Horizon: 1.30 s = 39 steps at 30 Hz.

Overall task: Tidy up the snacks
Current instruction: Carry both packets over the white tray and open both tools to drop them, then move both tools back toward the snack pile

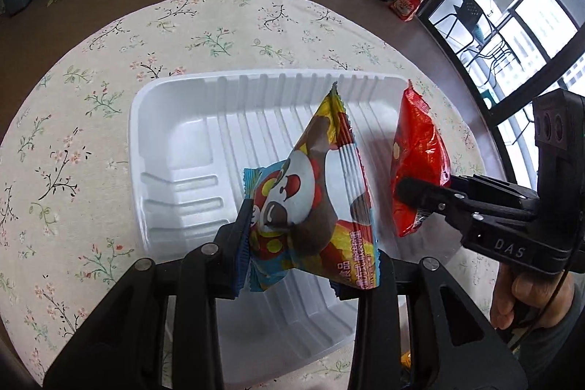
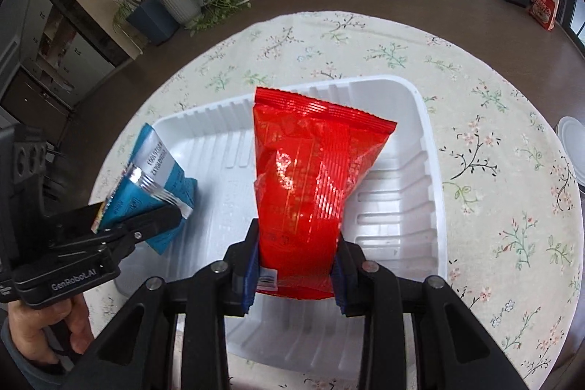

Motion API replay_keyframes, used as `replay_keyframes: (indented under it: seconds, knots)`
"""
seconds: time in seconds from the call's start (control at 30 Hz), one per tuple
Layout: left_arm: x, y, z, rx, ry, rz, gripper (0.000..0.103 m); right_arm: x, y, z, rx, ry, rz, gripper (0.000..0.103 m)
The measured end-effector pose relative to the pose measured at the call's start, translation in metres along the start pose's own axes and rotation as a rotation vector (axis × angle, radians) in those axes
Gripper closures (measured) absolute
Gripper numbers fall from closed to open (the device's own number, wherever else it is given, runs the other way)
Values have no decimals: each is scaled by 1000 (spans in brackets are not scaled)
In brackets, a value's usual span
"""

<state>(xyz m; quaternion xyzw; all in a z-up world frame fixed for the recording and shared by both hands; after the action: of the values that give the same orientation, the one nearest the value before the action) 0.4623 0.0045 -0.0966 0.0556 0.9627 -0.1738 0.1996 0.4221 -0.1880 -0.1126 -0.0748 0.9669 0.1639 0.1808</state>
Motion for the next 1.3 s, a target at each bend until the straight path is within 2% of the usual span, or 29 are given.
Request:
replay_keyframes:
  seconds: [0.1,0.23,0.33,0.4,0.43,0.5,0.83,0.87,0.93,1.0,1.07,1.13,1.23,1.3]
  knots:
    - [-3,1,6,-14,3,6,69,0,0,4,13,-2,-7,65]
    - [0,2,15,-31,4,-13,57,0,1,5,46,-13,-21,63]
    - [-1,3,14,-38,-18,-11,53,2,1,7,59,-11,-21,56]
    - [-1,-2,9,-33,-37,10,53,2,-1,8,67,-11,-15,46]
    - [-2,-4,7,-35,-44,20,53,2,-1,8,67,-12,-11,44]
    - [-2,-7,0,-43,-64,32,47,2,-4,7,68,-14,1,39]
    - [9,-16,-31,-24,-122,41,35,7,-9,-19,53,-61,18,37]
    - [11,-16,-38,-29,-132,40,30,8,-10,-25,46,-74,22,36]
    - [18,-17,-57,-24,-164,43,23,11,-15,-39,33,-101,31,35]
    - [25,-20,-77,-12,-210,63,8,17,-19,-55,7,-130,45,34]
    - [33,-23,-97,-11,-266,93,1,25,-23,-71,-16,-159,61,31]
    - [44,-30,-118,-20,-322,139,0,36,-28,-88,-37,-187,77,31]
    - [67,-39,-153,-47,-450,219,0,55,-33,-113,-74,-229,104,28]
    - [84,-43,-170,-54,-463,235,0,72,-36,-129,-97,-255,129,27]
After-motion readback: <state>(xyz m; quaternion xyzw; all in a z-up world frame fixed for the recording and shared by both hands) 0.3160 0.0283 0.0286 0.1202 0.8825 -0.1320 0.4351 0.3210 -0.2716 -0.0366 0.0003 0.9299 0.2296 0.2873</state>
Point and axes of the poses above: each gripper's, at about its wrist camera, not at the fingertips, and z roughly the way its jaws point, y to its left, x to its underside, the point moved 3 cm from there along z, roughly the way its jaws point, and after that the axes turned 1 degree about x, right-handed, at the moved point
